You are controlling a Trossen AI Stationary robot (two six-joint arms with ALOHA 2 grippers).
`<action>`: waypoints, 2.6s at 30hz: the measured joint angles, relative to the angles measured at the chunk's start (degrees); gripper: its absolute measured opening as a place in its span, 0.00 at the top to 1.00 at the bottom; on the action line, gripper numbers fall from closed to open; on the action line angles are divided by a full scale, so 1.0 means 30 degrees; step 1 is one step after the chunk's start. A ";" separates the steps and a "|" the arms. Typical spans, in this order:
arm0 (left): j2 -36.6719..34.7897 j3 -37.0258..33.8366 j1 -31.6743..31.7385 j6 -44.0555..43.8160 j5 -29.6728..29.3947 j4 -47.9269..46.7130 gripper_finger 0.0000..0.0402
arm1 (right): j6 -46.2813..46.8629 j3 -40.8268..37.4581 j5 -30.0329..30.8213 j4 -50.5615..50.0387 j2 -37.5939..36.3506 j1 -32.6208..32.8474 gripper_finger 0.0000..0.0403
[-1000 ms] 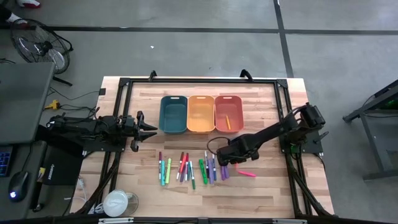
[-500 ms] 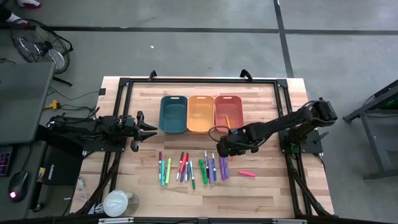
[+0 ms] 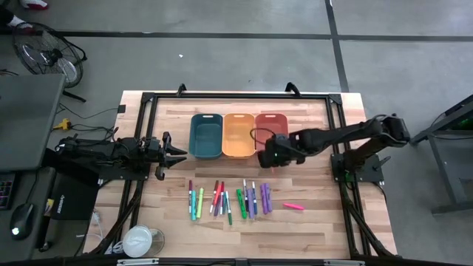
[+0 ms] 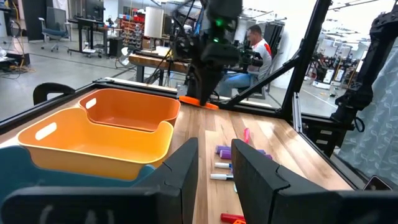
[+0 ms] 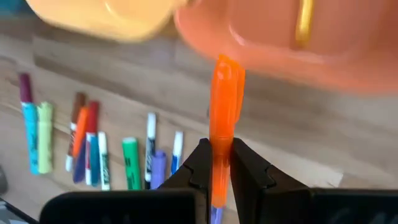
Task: Pick & Place Markers
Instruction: Put the orange pen into the orange bin, then put the pink pen into the orange bin
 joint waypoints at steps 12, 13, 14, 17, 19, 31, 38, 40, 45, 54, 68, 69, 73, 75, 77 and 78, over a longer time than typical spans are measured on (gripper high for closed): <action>0.0007 0.0007 -0.0007 0.0000 0.0000 0.0000 0.77 | -0.4477 0.1166 -0.0163 -0.0205 -0.0045 -0.4496 0.93; 0.0000 0.0000 -0.0007 0.0000 -0.0007 0.0000 0.77 | -0.4681 0.1173 -0.0163 -0.0401 -0.0035 -0.4840 0.93; 0.0007 0.0007 -0.0006 0.0001 -0.0001 0.0000 0.77 | -0.4818 0.1174 -0.0163 -0.0696 0.0041 -0.5152 0.93; 0.0004 0.0007 -0.0007 0.0000 -0.0007 -0.0004 0.77 | -0.5231 0.1173 -0.0106 -0.1934 0.0367 -0.5964 0.93; 0.0000 0.0001 -0.0007 0.0001 -0.0006 0.0000 0.77 | -0.5476 0.1173 0.0034 -0.2466 0.0651 -0.6305 0.93; 0.0003 0.0000 -0.0003 0.0003 -0.0007 -0.0007 0.77 | -0.5874 0.1144 -0.0090 -0.2403 0.3938 -0.6785 0.92; 0.0000 0.0005 -0.0003 0.0000 -0.0005 -0.0007 0.77 | -0.6074 0.1144 0.0097 -0.2041 0.4416 -0.6778 0.88; 0.0005 0.0004 -0.0002 0.0000 -0.0002 -0.0007 0.77 | -0.6081 0.1149 0.0198 -0.2043 0.4413 -0.6778 0.88; 0.0003 0.0000 -0.0004 0.0000 -0.0007 -0.0007 0.77 | -0.6205 0.1147 0.0078 -0.2041 0.4413 -0.6778 0.88; 0.0004 0.0000 -0.0007 0.0000 0.0000 -0.0007 0.77 | -0.6213 0.1147 -0.0046 -0.1811 0.4413 -0.6763 0.78; 0.0003 0.0001 -0.0003 0.0000 -0.0007 -0.0007 0.77 | -0.8016 0.1151 -0.0298 -0.1267 0.2855 -0.6535 0.61; 0.0003 0.0000 -0.0001 0.0000 -0.0001 -0.0007 0.77 | -0.8240 0.1151 -0.0149 -0.1406 0.2544 -0.6460 0.60; 0.0005 0.0000 -0.0002 0.0005 -0.0007 -0.0005 0.77 | -0.9540 0.1151 -0.0112 -0.2134 0.1116 -0.5820 0.60; 0.0004 0.0000 -0.0005 0.0000 -0.0004 -0.0002 0.77 | -0.9953 0.1151 -0.0169 -0.2720 0.0467 -0.5292 0.60; 0.0004 0.0004 -0.0003 0.0000 -0.0007 -0.0003 0.77 | -1.0459 0.1151 -0.0177 -0.3337 -0.0170 -0.4670 0.61; 0.0000 0.0000 -0.0003 0.0000 -0.0007 -0.0007 0.77 | -1.0851 0.1151 -0.0164 -0.3711 -0.0461 -0.4301 0.61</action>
